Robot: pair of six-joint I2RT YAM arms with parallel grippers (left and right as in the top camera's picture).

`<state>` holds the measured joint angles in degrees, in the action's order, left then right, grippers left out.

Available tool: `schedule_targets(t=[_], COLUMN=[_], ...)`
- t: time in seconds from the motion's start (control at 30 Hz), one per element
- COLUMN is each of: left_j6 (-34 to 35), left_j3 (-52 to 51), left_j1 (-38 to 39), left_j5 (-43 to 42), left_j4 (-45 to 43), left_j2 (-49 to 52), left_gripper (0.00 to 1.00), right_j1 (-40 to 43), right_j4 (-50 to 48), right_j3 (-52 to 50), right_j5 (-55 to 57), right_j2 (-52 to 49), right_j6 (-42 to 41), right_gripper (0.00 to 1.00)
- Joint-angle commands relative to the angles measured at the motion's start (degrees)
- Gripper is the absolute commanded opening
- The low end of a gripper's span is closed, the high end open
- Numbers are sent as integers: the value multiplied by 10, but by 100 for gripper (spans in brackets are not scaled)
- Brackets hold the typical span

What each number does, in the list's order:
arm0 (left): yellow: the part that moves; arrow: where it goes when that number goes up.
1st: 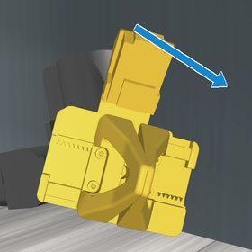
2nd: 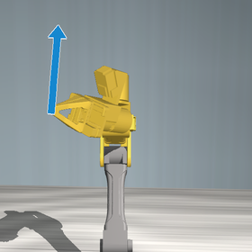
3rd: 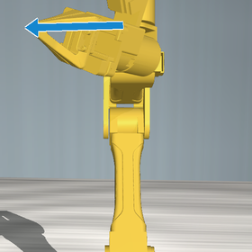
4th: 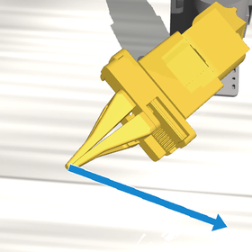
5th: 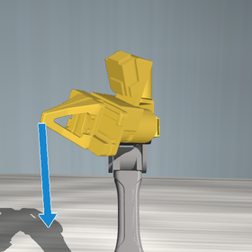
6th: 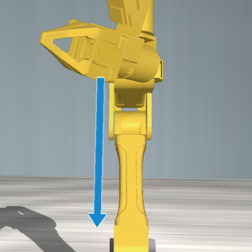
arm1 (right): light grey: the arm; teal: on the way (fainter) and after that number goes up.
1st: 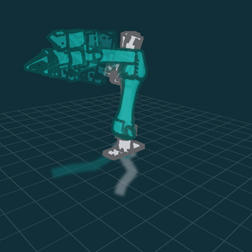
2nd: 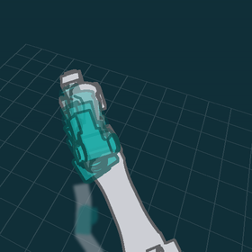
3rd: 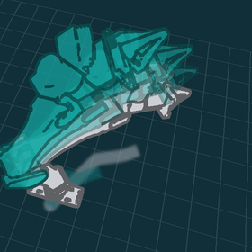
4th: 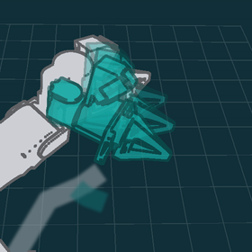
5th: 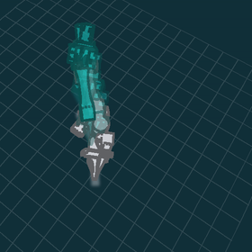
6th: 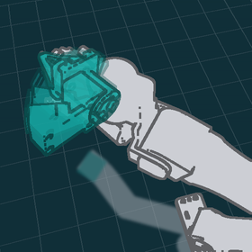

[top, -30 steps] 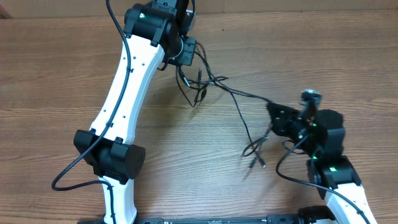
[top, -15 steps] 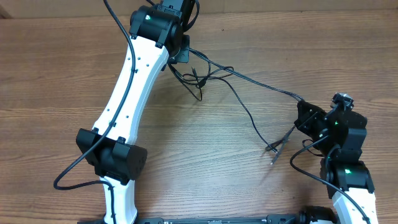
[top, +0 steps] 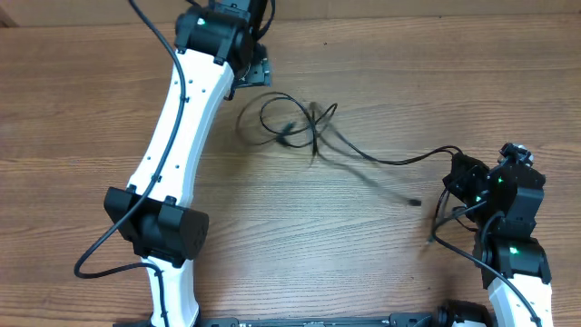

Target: Untangle cables

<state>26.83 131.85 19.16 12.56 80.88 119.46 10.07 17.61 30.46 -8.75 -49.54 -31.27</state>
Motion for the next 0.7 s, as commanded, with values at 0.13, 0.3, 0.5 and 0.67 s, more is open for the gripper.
schedule_targets(t=[0.13,0.3,0.5,0.67], left_j6=[7,9,39,35], left_j3=[2,2,2,2], left_j1=[4,4,6,19], left_j5=[-232,-276,-288,-306], left_j4=[-12,-23,-21,-23], left_j2=[-16,-16,-16,-16], left_gripper=[100,100,100,100], right_j1=[1,-9,-31,-67], right_j4=[-12,-51,-117,-168], right_j3=[15,15,15,15], right_j5=[-121,-214,-304,-321], right_j2=[7,7,7,7], right_j6=[17,67,78,77], right_gripper=[4,4,4,4])
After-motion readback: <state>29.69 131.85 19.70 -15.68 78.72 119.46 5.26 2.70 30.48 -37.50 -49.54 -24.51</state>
